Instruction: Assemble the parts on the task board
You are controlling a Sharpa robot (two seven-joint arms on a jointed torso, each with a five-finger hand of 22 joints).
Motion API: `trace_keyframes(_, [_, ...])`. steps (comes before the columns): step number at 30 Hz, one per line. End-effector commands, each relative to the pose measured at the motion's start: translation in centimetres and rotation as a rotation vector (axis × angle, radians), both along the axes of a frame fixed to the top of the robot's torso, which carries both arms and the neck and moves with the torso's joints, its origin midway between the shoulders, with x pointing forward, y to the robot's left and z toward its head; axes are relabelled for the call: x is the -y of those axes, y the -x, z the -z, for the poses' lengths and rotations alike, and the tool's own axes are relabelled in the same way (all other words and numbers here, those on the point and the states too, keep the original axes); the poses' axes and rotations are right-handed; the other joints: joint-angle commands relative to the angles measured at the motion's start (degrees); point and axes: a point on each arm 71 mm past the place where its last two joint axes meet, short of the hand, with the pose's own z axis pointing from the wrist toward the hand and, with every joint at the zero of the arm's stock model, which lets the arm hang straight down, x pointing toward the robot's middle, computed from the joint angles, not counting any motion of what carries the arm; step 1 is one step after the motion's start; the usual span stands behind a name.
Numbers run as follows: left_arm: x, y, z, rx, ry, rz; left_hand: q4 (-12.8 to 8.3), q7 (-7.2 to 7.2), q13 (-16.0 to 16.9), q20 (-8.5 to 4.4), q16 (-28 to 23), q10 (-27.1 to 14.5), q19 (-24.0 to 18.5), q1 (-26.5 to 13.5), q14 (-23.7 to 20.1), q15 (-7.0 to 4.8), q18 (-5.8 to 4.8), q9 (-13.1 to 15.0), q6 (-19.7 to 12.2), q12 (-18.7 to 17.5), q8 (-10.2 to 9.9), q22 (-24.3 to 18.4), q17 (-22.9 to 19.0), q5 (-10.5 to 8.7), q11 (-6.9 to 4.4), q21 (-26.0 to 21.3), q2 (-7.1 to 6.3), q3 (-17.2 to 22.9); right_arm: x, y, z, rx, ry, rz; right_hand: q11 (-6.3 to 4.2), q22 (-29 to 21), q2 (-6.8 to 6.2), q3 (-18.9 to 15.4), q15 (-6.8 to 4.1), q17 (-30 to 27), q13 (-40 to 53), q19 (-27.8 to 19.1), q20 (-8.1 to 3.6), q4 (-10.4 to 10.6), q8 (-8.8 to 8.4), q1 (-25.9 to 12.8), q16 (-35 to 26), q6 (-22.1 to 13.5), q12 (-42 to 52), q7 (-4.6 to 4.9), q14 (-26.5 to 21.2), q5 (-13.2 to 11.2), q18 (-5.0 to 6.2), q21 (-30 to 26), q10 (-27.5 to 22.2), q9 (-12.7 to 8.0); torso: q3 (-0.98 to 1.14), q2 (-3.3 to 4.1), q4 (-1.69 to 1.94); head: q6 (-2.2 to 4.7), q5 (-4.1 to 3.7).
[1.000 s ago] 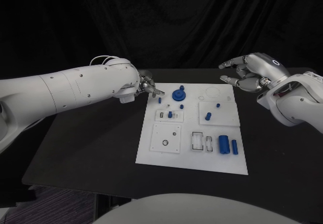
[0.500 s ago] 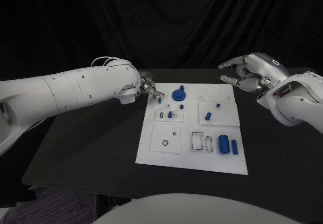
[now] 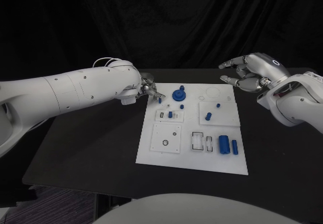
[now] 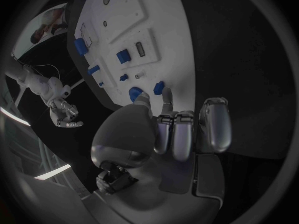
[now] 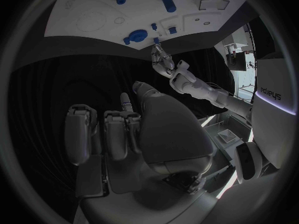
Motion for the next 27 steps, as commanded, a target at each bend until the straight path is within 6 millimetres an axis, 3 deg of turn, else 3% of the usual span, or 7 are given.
trace_keyframes(1, [0.23, 0.11, 0.24, -0.017, 0.000, 0.019, 0.0, 0.31, 15.0, 0.19, 0.1, 5.9, -0.3, 0.9, 6.0, 0.54, -0.57, -0.2, 0.3, -0.3, -0.4, 2.6, 15.1, 0.71, 0.44, -0.4, 0.03, 0.5, -0.05, 0.02, -0.02, -0.001, 0.001, 0.001, 0.36, 12.4, -0.02, 0.3, 0.37, 12.9, 15.1, 2.5, 0.31, 0.1, -0.37, 0.5, -0.2, 0.3, 0.2, -0.01, 5.5, 0.2, 0.19, -0.1, 5.9, -0.1, 0.00, 0.01, 0.00, -0.01, 0.00])
trace_keyframes(9, [0.37, 0.19, 0.45, -0.031, -0.006, 0.026, 0.0, 0.24, 15.0, 0.16, 0.1, 5.9, -0.4, 2.1, 6.0, 0.50, -0.55, -0.7, 0.6, -0.3, -1.1, 2.7, 15.1, 3.74, 0.37, -0.6, -0.26, 1.4, -0.02, 0.01, 0.00, -0.004, 0.002, 0.002, 0.37, 12.4, -0.05, 0.4, 0.37, 12.9, 15.1, 2.5, 0.31, 0.0, -0.38, 0.5, -0.2, 0.4, 0.2, 0.00, 5.5, 0.3, 0.19, -0.2, 5.9, -0.1, -0.01, 0.00, 0.03, -0.01, -0.17])
trace_keyframes(27, [0.53, 0.17, 0.55, -0.030, -0.002, 0.030, 0.0, 0.19, 15.0, 0.13, 0.1, 5.9, -0.4, 2.8, 6.0, 0.46, -0.53, -0.9, 0.7, -0.3, -1.4, 2.7, 15.1, 5.27, 0.32, -0.7, -0.28, 2.2, 0.04, 0.02, 0.05, -0.011, 0.006, 0.003, 0.37, 12.4, -0.05, 0.5, 0.38, 12.8, 15.1, 2.5, 0.31, 0.0, -0.38, 0.5, -0.3, 0.4, 0.2, 0.01, 5.5, 0.4, 0.20, -0.2, 5.9, -0.1, -0.01, 0.02, 0.02, -0.01, -0.03])
